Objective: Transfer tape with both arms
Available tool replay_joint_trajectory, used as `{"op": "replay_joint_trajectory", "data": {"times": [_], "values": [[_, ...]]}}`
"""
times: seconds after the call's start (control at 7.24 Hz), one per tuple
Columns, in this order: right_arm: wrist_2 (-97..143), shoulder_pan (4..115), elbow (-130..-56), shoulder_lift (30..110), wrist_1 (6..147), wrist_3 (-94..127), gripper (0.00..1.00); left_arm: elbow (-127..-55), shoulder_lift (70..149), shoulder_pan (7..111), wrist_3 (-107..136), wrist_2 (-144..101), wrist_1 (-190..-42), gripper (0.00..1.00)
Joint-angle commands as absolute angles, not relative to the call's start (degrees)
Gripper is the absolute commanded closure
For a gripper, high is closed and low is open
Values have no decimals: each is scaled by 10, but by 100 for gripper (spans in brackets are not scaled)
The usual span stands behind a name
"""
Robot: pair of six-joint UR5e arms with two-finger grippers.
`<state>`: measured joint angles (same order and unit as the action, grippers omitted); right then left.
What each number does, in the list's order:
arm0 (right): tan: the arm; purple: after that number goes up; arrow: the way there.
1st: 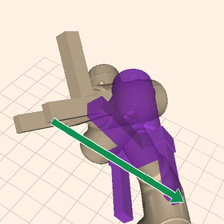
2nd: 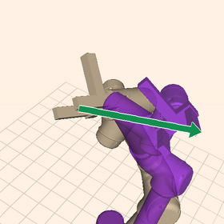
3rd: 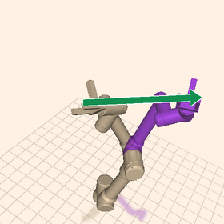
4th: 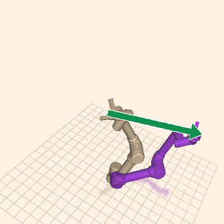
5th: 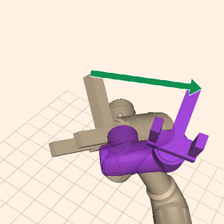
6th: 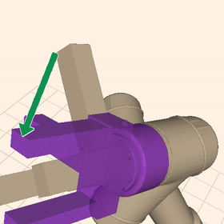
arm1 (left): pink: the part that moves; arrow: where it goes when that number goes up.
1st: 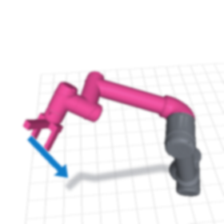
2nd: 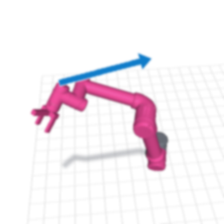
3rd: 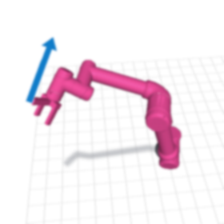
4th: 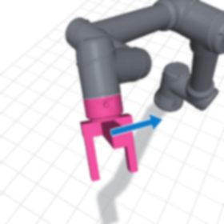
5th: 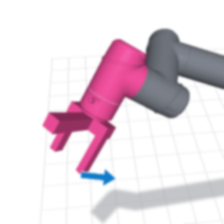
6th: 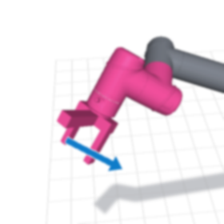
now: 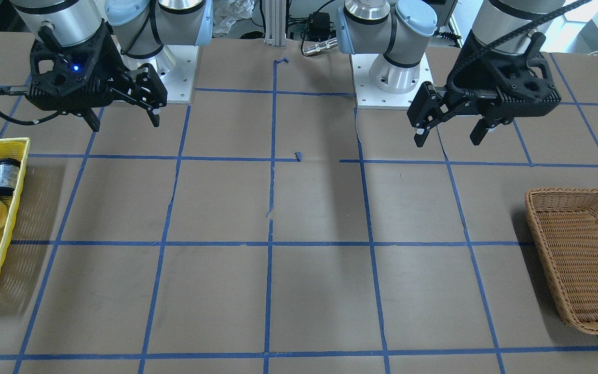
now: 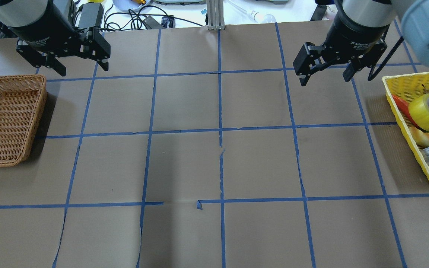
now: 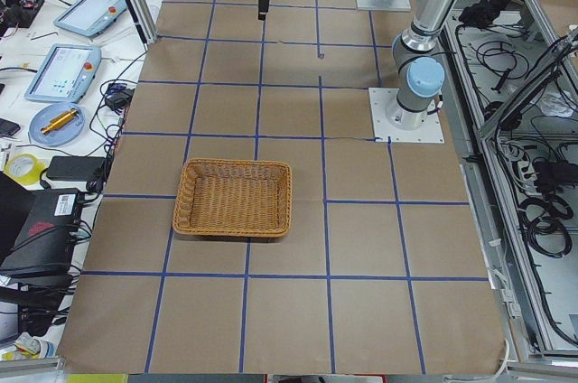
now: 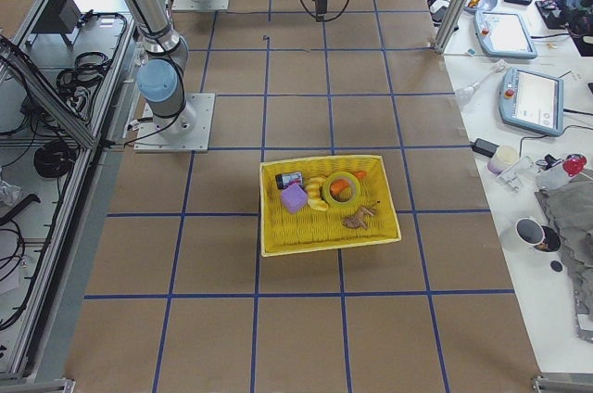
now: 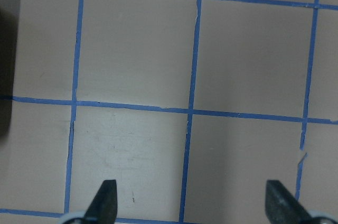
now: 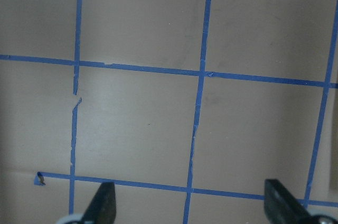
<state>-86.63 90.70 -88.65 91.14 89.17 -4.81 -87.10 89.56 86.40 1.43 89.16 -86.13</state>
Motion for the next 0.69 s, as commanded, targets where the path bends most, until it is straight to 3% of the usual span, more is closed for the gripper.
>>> {"op": "replay_joint_trajectory", "data": {"times": [0.0, 0.55], "values": [[-854, 908, -888, 913, 892, -48, 0, -871, 896, 864, 15, 891, -861, 0], [-860, 906, -890, 912, 894, -47, 0, -871, 896, 864, 14, 892, -861, 0]]}}
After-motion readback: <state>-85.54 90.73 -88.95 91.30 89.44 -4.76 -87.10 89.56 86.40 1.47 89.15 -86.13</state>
